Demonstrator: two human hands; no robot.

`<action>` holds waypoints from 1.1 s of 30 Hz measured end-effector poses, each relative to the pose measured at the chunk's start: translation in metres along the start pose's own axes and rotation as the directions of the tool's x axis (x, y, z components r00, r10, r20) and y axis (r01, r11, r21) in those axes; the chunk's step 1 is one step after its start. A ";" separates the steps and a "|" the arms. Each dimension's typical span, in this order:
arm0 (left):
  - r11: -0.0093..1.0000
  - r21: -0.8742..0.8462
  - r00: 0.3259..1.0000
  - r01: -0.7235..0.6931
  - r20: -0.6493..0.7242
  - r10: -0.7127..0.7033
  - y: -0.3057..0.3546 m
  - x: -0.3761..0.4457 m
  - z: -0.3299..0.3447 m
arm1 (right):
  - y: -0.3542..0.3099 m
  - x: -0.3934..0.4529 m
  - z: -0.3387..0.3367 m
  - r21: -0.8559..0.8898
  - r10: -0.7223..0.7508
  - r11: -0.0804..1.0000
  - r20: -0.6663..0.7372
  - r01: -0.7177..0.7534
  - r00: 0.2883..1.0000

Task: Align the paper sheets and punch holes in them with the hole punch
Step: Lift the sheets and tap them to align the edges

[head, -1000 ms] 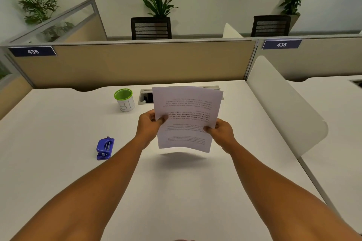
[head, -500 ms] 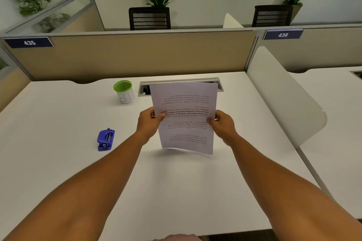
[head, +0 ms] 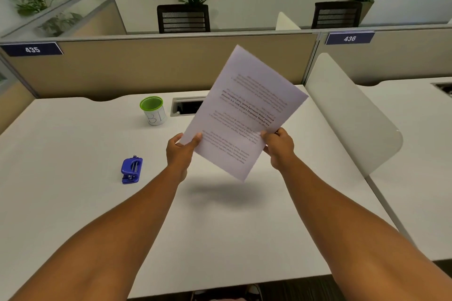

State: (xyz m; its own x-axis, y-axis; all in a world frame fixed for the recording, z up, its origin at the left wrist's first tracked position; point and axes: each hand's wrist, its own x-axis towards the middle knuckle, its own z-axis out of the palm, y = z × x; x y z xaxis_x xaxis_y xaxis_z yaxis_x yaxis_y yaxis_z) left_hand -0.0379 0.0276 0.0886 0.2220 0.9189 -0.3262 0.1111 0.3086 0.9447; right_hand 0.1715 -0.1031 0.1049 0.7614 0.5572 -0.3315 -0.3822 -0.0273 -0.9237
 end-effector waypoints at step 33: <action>0.967 0.152 0.976 -0.206 0.096 0.193 0.027 0.020 -0.017 | -0.007 0.007 -0.015 -0.242 -0.189 0.954 -0.016 0.180 0.982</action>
State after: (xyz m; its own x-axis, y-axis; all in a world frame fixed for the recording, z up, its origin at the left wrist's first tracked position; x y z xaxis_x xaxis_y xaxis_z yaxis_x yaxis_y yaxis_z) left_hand -0.0467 0.0585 0.1076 0.3313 0.9332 -0.1392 0.2092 0.0712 0.9753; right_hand 0.1875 -0.1111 0.1058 0.8281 0.5390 -0.1540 -0.1010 -0.1268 -0.9868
